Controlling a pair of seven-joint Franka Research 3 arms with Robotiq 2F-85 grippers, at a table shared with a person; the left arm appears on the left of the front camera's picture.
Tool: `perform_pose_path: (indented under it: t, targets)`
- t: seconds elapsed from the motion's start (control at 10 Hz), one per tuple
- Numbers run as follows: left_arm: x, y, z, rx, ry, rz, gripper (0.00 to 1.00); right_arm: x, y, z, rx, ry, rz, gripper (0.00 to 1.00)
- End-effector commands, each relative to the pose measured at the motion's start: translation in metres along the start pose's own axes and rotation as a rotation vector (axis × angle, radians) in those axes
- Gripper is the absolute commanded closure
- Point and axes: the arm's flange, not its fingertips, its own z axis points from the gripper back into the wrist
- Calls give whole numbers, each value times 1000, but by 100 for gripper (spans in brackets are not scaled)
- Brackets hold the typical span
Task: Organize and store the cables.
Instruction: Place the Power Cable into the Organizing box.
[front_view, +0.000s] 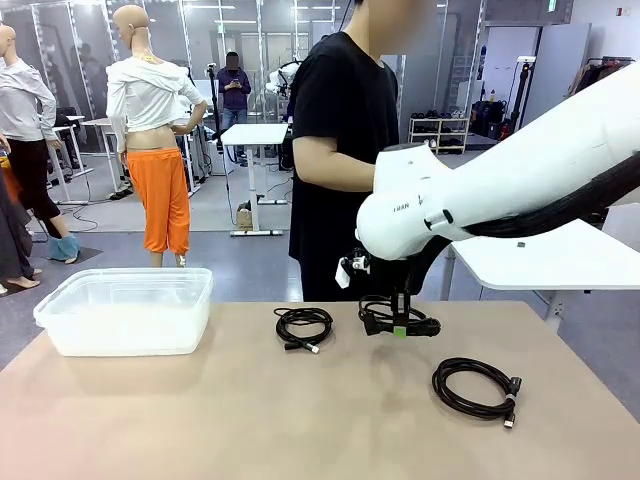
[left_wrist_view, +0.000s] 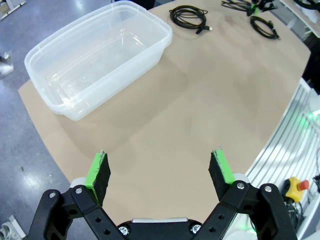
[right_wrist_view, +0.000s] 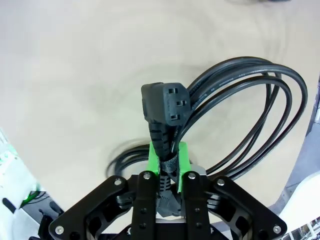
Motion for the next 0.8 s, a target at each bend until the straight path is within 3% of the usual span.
perform_pose_path:
  t: [0.0, 0.3, 0.4, 0.7]
  targets:
    - [-2, 0, 1, -14, -11, -15, 0, -4, 35, 12, -28, -44, -39, 100]
    - [-2, 0, 1, -14, -11, -15, 0, -12, 67, 30, -46, -75, -40, 100]
    - [-2, 0, 1, -14, -11, -15, 0, 0, 47, 26, -12, -33, -27, 100]
    - [-2, 0, 1, -14, -11, -15, 0, 0, 47, 26, -12, -33, -27, 100]
